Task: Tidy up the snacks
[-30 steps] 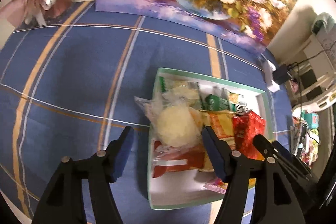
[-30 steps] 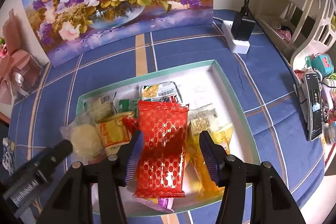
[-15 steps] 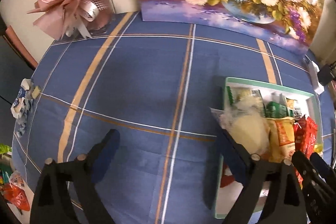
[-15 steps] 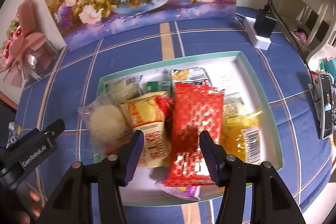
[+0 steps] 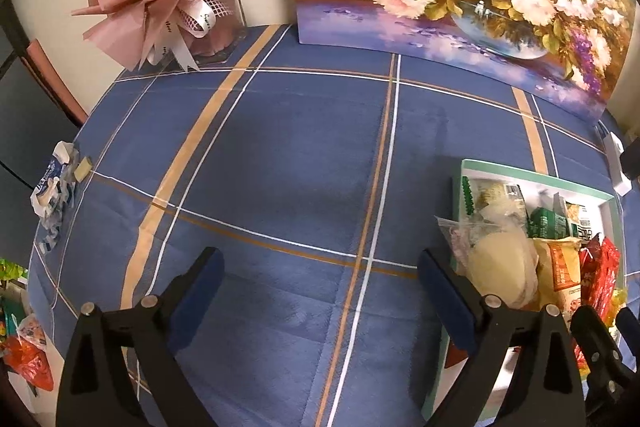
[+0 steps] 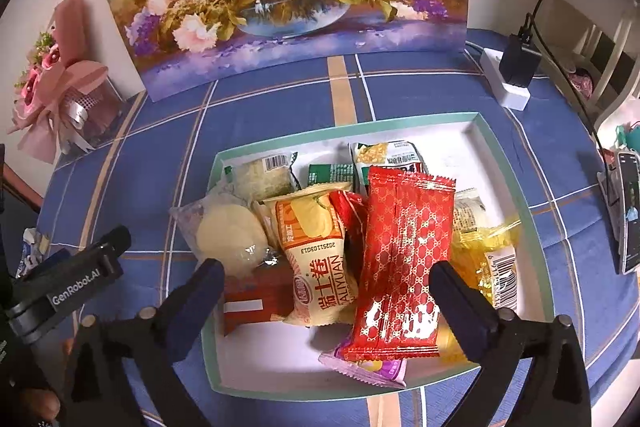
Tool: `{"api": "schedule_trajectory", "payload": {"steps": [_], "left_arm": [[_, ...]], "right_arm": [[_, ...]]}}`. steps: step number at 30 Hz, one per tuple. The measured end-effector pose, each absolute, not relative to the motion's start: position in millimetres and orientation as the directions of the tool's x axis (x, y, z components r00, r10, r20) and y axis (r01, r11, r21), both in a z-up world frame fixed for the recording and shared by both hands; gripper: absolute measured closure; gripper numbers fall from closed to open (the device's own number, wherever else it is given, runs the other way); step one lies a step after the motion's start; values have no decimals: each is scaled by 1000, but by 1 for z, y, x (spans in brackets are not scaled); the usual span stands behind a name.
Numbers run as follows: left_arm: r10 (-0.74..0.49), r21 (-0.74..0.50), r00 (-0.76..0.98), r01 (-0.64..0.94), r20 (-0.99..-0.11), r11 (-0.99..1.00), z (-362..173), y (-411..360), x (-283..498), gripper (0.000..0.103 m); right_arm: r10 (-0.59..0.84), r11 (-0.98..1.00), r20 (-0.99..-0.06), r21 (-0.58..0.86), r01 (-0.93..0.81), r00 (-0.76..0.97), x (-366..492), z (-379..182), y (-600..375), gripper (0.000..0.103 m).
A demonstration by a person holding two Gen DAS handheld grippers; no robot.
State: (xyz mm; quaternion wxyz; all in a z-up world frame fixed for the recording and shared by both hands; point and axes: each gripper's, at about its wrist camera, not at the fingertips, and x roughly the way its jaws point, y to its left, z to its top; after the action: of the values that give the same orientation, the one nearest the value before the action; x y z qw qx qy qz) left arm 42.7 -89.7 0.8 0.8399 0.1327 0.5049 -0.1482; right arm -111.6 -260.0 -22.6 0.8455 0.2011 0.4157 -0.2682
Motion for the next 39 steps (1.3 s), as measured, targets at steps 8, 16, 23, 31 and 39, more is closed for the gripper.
{"api": "schedule_trajectory", "payload": {"steps": [8, 16, 23, 31, 39], "left_arm": [[-85, 92, 458, 351, -885, 932, 3, -86, 44, 6], [-105, 52, 458, 318, -883, 947, 13, -77, 37, 6], [-154, -2, 413, 345, -898, 939, 19, -72, 20, 6], [-122, 57, 432, 378, -894, 924, 21, -64, -9, 6], [-111, 72, 407, 408, -907, 910, 13, -40, -34, 6]], "right_arm": [[-296, 767, -812, 112, 632, 504, -114, -24, -262, 0], [-306, 757, -811, 111, 644, 499, -119, -21, -257, 0], [-316, 762, -803, 102, 639, 505, -128, -14, -243, 0], [-316, 771, -799, 98, 629, 511, -152, -16, -224, 0], [-295, 765, -819, 107, 635, 492, -176, -32, -210, 0]]}}
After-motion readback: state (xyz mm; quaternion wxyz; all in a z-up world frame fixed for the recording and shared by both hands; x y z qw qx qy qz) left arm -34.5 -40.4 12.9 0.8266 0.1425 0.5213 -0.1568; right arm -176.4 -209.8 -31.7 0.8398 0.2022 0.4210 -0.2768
